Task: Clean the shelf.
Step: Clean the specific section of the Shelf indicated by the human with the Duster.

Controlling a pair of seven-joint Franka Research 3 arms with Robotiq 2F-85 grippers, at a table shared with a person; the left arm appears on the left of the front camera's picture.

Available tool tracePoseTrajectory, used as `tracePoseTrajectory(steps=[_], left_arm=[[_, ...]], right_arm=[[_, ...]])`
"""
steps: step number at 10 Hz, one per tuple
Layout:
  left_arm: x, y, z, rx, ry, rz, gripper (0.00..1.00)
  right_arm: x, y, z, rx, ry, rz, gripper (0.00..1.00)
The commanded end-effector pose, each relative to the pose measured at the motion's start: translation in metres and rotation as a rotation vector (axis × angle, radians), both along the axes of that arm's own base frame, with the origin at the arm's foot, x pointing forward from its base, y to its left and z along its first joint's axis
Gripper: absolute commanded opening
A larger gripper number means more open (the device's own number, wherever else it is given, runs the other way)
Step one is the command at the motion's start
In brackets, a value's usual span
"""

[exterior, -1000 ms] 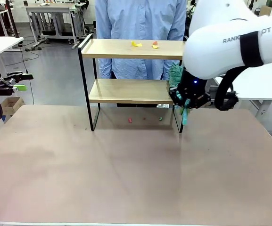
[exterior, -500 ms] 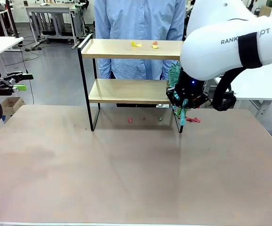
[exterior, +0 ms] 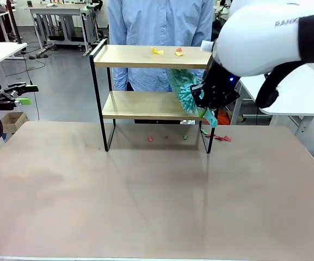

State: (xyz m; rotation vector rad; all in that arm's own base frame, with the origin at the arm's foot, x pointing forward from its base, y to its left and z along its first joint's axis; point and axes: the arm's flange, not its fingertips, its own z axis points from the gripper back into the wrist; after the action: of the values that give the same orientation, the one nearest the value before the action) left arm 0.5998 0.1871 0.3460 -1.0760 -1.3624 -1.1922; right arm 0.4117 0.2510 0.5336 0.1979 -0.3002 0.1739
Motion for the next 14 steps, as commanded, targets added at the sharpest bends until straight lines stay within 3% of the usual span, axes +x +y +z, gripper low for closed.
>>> tracePoseTrajectory(steps=[1,4,6,8,11,13,14], left_arm=[[-0.002,-0.002,0.002,0.006,-0.011,-0.006,1.0],[-0.002,-0.002,0.002,0.006,-0.011,-0.006,1.0],[-0.002,-0.002,0.002,0.006,-0.011,-0.006,1.0],[-0.002,-0.002,0.002,0.006,-0.011,-0.006,1.0],[-0.002,-0.002,0.002,0.006,-0.011,-0.006,1.0],[-0.002,-0.002,0.002,0.006,-0.011,-0.006,1.0],[-0.002,-0.002,0.002,0.006,-0.011,-0.006,1.0]], right_arm=[[-0.007,-0.04,-0.009,0.115,0.068,0.288,0.13],[-0.032,-0.066,-0.014,0.062,0.136,0.692,0.13],[-0.056,-0.08,-0.028,-0.006,0.241,0.856,0.13],[-0.086,-0.112,-0.042,-0.15,0.255,0.972,0.13],[-0.105,-0.158,-0.043,-0.219,0.354,1.012,0.13],[-0.105,-0.172,-0.04,-0.271,0.331,1.008,0.13],[-0.107,-0.155,-0.045,-0.229,0.366,0.978,0.13]])
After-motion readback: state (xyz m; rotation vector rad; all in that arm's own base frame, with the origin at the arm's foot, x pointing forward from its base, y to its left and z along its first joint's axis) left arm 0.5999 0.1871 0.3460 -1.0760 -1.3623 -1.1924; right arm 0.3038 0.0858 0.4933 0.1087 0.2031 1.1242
